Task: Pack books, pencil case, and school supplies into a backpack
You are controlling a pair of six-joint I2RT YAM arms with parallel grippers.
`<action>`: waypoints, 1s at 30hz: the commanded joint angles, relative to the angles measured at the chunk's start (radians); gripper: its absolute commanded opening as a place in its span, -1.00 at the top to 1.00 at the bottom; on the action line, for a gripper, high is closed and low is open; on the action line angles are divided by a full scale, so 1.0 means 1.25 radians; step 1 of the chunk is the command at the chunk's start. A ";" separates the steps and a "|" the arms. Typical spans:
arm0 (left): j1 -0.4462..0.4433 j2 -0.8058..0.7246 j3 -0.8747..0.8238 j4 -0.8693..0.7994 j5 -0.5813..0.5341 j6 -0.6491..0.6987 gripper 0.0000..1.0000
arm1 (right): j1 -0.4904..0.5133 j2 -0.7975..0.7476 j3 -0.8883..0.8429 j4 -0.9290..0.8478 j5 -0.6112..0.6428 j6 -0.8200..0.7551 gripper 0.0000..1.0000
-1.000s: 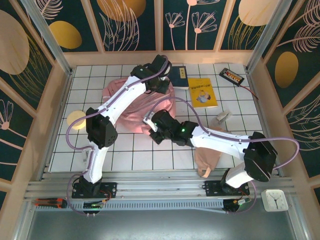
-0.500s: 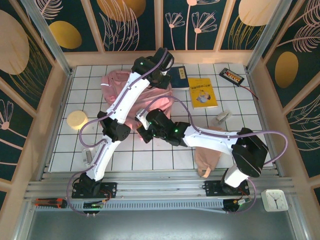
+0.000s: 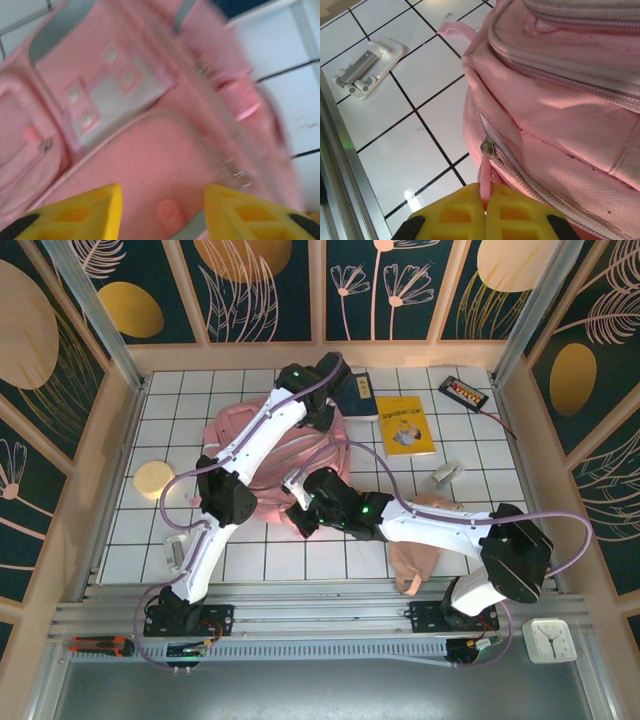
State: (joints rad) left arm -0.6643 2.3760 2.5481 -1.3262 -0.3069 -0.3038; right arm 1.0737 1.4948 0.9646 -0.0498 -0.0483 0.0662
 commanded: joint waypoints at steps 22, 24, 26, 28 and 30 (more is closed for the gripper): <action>0.024 -0.524 -0.818 0.332 0.329 0.324 -0.43 | -0.018 -0.184 -0.141 0.035 -0.080 0.009 1.00; 0.020 -0.523 -0.830 0.356 0.335 0.325 -0.43 | -0.023 -0.205 -0.149 0.025 -0.080 0.013 1.00; 0.016 -0.517 -0.826 0.362 0.360 0.325 -0.43 | -0.026 -0.221 -0.155 0.005 -0.079 0.014 1.00; 0.009 -0.500 -0.814 0.391 0.367 0.322 -0.43 | -0.029 -0.234 -0.159 -0.015 -0.076 0.016 1.00; 0.001 -0.480 -0.798 0.387 0.371 0.330 -0.43 | -0.033 -0.245 -0.161 -0.032 -0.072 0.017 1.00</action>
State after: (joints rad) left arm -0.6495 1.7447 1.5200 -0.8738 0.1070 0.0685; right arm 1.0393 1.2381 0.7692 -0.0952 -0.1150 0.0704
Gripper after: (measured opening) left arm 0.714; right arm 0.048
